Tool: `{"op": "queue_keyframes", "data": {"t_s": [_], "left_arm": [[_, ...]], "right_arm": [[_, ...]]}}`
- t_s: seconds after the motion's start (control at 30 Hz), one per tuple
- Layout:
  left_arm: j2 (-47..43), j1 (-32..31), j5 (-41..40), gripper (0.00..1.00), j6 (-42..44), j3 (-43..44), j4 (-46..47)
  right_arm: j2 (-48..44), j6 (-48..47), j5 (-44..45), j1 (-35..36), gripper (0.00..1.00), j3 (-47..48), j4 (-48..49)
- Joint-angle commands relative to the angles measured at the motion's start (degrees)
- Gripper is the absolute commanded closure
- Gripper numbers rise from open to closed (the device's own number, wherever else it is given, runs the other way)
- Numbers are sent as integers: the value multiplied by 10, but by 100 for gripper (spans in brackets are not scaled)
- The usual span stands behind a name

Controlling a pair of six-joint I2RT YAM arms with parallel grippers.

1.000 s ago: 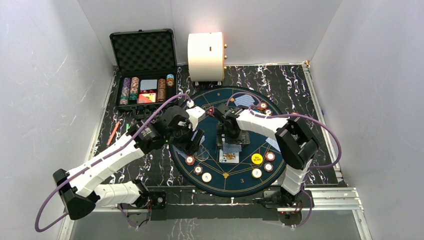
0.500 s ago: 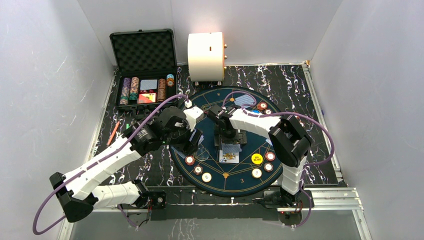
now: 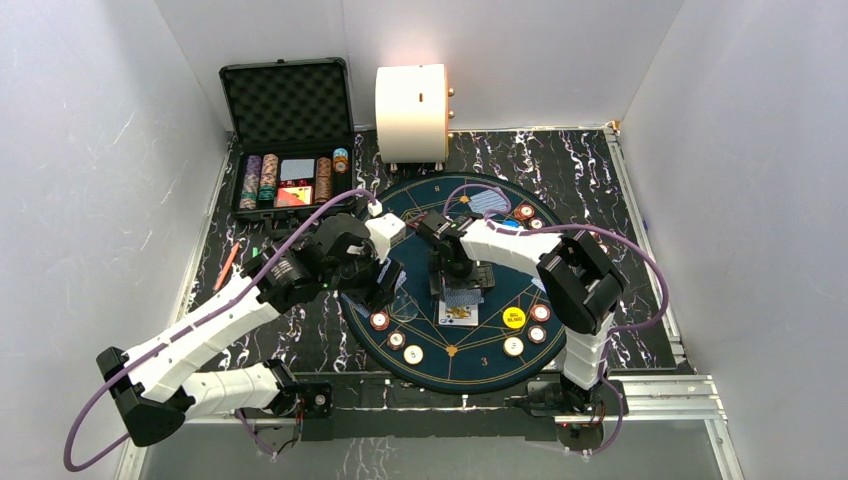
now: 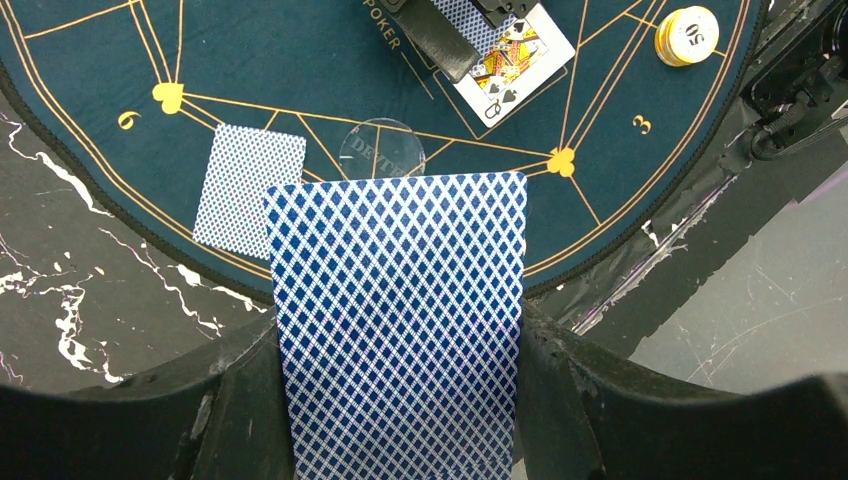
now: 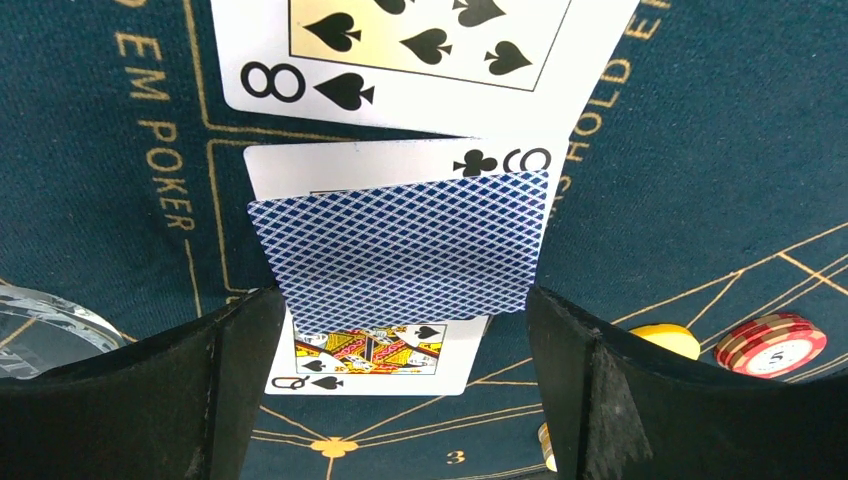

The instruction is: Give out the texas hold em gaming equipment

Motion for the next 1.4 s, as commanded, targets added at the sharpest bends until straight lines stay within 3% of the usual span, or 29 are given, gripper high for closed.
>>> {"op": "queue_keyframes", "data": {"t_s": [0.0, 0.5, 0.63, 0.77, 0.9, 1.0, 1.17, 1.37], "left_arm": [[-21, -3, 7, 100, 4, -2, -6], [-12, -3, 9, 100, 4, 2, -6], [-12, -3, 11, 100, 4, 2, -7], [-10, -3, 12, 100, 4, 5, -7], [-12, -3, 15, 100, 3, 8, -2], [-17, -3, 19, 100, 4, 6, 4], [-24, -3, 23, 100, 12, 4, 8], [-37, -3, 27, 100, 26, 3, 14]], "right_arm": [[-24, -19, 16, -6, 2, -22, -4], [-98, -50, 22, -37, 2, -75, 9], [-132, -36, -22, -44, 2, -81, 37], [-163, 79, -81, -56, 2, -76, 61], [-197, 333, -19, -64, 2, -70, 1], [-209, 453, 24, -70, 2, -61, -50], [-165, 511, 19, -100, 2, -33, -112], [-154, 544, 2, -114, 2, -76, -62]]}}
